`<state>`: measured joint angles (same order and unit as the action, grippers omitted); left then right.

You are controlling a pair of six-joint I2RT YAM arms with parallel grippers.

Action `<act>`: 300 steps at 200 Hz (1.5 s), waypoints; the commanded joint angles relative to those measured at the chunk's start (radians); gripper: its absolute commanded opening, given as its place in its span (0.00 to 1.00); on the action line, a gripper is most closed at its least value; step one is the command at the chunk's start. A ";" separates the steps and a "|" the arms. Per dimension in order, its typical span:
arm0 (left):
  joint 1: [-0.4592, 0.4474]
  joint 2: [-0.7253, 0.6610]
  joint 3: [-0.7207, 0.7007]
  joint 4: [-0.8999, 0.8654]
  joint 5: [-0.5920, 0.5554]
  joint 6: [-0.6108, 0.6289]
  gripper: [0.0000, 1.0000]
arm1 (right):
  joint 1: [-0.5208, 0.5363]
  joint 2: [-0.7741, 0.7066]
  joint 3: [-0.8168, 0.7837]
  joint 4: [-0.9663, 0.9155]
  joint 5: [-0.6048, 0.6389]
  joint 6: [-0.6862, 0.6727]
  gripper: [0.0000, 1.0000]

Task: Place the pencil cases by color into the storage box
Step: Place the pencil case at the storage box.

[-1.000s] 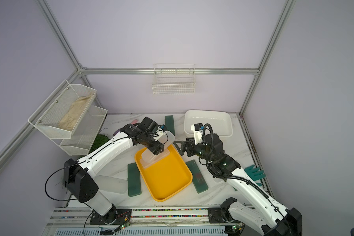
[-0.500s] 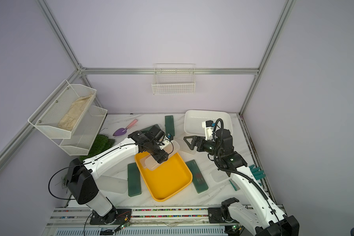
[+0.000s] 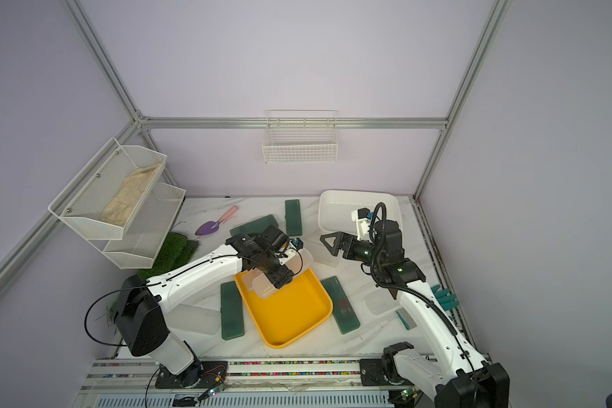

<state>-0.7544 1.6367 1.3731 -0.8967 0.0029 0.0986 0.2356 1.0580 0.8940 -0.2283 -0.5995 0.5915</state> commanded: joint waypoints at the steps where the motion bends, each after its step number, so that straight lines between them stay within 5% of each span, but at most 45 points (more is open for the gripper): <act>1: -0.009 -0.045 -0.034 0.043 0.005 0.016 0.80 | -0.006 0.009 0.034 0.021 -0.006 0.004 0.97; 150: -0.012 -0.010 -0.230 0.122 -0.066 0.015 0.81 | -0.011 0.101 0.060 0.110 0.010 -0.005 0.97; 300: 0.013 0.133 -0.179 0.133 -0.112 0.024 0.83 | -0.011 0.142 0.046 0.136 0.044 -0.051 0.97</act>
<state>-0.7574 1.7641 1.1664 -0.7631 -0.0860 0.0994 0.2291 1.1995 0.9318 -0.1230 -0.5678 0.5598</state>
